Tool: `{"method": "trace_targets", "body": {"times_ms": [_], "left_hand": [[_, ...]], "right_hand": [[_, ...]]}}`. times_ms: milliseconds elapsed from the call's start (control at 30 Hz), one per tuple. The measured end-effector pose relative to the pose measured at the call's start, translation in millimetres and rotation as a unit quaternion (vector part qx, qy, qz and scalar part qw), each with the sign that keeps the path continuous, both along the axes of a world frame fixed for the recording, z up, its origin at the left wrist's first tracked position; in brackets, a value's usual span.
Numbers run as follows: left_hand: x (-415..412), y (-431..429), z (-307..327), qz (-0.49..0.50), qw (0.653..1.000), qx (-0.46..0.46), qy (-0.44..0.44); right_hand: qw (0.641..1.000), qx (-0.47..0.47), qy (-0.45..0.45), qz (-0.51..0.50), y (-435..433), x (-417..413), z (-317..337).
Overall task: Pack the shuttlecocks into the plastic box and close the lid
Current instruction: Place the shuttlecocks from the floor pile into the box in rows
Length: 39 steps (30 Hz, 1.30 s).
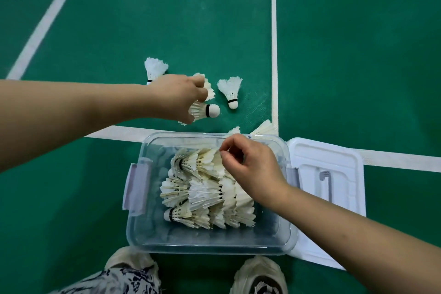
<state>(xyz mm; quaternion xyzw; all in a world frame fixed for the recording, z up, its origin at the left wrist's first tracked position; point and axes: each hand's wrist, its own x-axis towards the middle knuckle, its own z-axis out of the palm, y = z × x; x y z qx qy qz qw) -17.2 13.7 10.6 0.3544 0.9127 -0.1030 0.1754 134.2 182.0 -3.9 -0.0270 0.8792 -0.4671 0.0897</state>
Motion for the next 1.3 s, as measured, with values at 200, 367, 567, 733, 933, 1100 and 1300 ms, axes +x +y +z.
{"method": "trace_targets", "body": {"times_ms": [200,367,567,733,933,1100,1300], "left_hand": [[39.0,-13.0,52.4,-0.016,0.989,0.147,0.011],[83.1,-26.1,69.6,-0.024,0.976,0.216,-0.025],[116.2,-37.2,46.1,0.031,0.953,0.284,-0.102],[121.0,-33.1,25.9,0.062,0.940,0.315,-0.111],[115.3,-33.3,28.0,0.103,0.928,0.344,-0.098],[110.5,-41.2,37.1,0.157,0.916,0.362,-0.072],[119.9,-46.4,30.2,0.153,0.923,0.345,-0.077]], "right_hand": [[0.997,-0.038,-0.059,-0.018,0.8,5.9,8.6],[0.970,-0.152,-0.191,0.004,-8.9,8.6,11.8],[0.854,-0.363,-0.373,-0.018,-15.0,16.9,12.7],[0.837,-0.388,-0.377,-0.080,1.5,19.2,4.5],[0.887,-0.360,-0.262,-0.124,25.0,5.1,15.0],[0.946,-0.233,-0.130,-0.182,38.9,-6.0,16.1],[0.988,0.080,-0.023,-0.128,34.0,9.3,6.9]]}}
